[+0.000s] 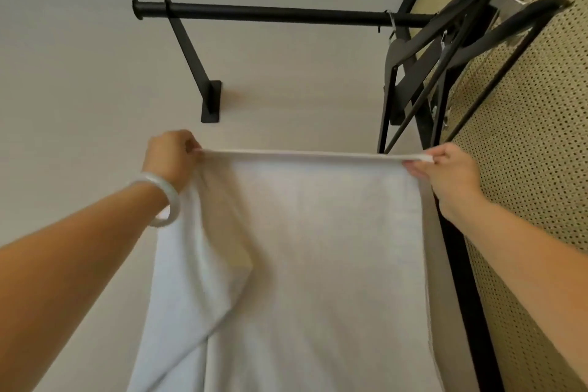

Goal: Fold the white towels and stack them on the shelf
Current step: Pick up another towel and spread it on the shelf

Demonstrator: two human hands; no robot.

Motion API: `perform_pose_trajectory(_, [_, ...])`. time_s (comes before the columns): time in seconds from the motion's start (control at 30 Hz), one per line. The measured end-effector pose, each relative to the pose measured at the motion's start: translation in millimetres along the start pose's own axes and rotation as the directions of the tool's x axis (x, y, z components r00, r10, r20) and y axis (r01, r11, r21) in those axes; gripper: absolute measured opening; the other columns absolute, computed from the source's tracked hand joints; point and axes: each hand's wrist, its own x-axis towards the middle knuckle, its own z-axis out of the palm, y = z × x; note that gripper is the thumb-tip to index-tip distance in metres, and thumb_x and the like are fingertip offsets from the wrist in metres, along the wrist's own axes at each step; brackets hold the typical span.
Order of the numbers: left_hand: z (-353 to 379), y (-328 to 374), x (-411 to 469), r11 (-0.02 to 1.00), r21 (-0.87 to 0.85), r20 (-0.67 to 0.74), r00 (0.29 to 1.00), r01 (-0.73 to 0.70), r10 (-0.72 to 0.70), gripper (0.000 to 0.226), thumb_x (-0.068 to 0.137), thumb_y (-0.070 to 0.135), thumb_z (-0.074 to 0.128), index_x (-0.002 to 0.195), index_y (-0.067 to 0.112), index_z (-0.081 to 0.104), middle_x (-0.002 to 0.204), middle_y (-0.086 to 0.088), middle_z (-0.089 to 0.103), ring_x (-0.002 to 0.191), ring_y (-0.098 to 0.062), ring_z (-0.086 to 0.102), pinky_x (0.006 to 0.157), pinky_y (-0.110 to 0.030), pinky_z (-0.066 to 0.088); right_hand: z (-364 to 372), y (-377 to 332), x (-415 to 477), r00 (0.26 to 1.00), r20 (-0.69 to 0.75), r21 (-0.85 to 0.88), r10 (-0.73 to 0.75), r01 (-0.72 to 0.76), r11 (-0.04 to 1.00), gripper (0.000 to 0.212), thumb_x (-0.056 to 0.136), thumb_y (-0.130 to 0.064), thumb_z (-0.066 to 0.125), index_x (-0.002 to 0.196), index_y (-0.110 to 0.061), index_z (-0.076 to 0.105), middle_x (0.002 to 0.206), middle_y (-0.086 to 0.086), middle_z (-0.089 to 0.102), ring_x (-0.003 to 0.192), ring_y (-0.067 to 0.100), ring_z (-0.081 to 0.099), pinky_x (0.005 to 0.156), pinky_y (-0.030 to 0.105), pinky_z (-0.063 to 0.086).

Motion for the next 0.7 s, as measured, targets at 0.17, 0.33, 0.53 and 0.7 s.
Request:
perform_pose_trajectory(0.17, [-30, -15, -69, 1.000, -0.023, 0.068, 0.998, 0.001, 0.001, 0.014, 0.087, 0.004, 0.062, 0.083, 0.013, 0.072, 0.076, 0.000, 0.064, 0.069, -0.017, 0.056, 0.058, -0.021, 0.039, -42, -2, -70, 0.992, 0.092, -0.016, 0.081, -0.080, 0.997, 0.025, 0.084, 0.011, 0.067, 0.090, -0.011, 0.059, 0.104, 0.014, 0.072, 0.096, 0.024, 0.073, 0.093, 0.034, 0.055])
perform_pose_trajectory(0.33, [-37, -70, -244, 0.985, 0.023, 0.408, 0.898, 0.168, -0.163, 0.016, 0.087, 0.008, 0.068, 0.075, 0.018, 0.070, 0.075, 0.011, 0.065, 0.072, -0.004, 0.057, 0.061, -0.014, 0.038, -100, 74, -202, 0.890, 0.147, -0.253, 0.431, -0.388, 0.886, 0.024, 0.088, -0.012, 0.071, 0.106, 0.002, 0.064, 0.095, 0.011, 0.072, 0.083, 0.022, 0.074, 0.083, 0.026, 0.052])
perform_pose_trajectory(0.53, [-67, -116, -464, 0.903, 0.219, 0.728, 0.554, 0.370, -0.403, 0.005, 0.085, 0.001, 0.067, 0.085, 0.005, 0.071, 0.089, -0.009, 0.068, 0.085, -0.026, 0.063, 0.076, -0.027, 0.041, -177, 160, -383, 0.617, -0.124, -0.527, 0.777, -0.704, 0.475, 0.011, 0.085, 0.000, 0.072, 0.093, 0.004, 0.065, 0.101, 0.018, 0.068, 0.090, 0.028, 0.070, 0.075, 0.035, 0.059])
perform_pose_trajectory(0.7, [-122, -116, -577, 0.889, 0.305, 0.827, 0.367, 0.341, -0.425, 0.009, 0.088, 0.007, 0.064, 0.086, 0.015, 0.064, 0.092, -0.003, 0.064, 0.085, -0.019, 0.059, 0.075, -0.023, 0.038, -219, 147, -484, 0.437, -0.283, -0.619, 0.854, -0.763, 0.185, 0.023, 0.083, 0.005, 0.071, 0.098, -0.010, 0.063, 0.106, 0.014, 0.064, 0.096, 0.028, 0.066, 0.085, 0.046, 0.059])
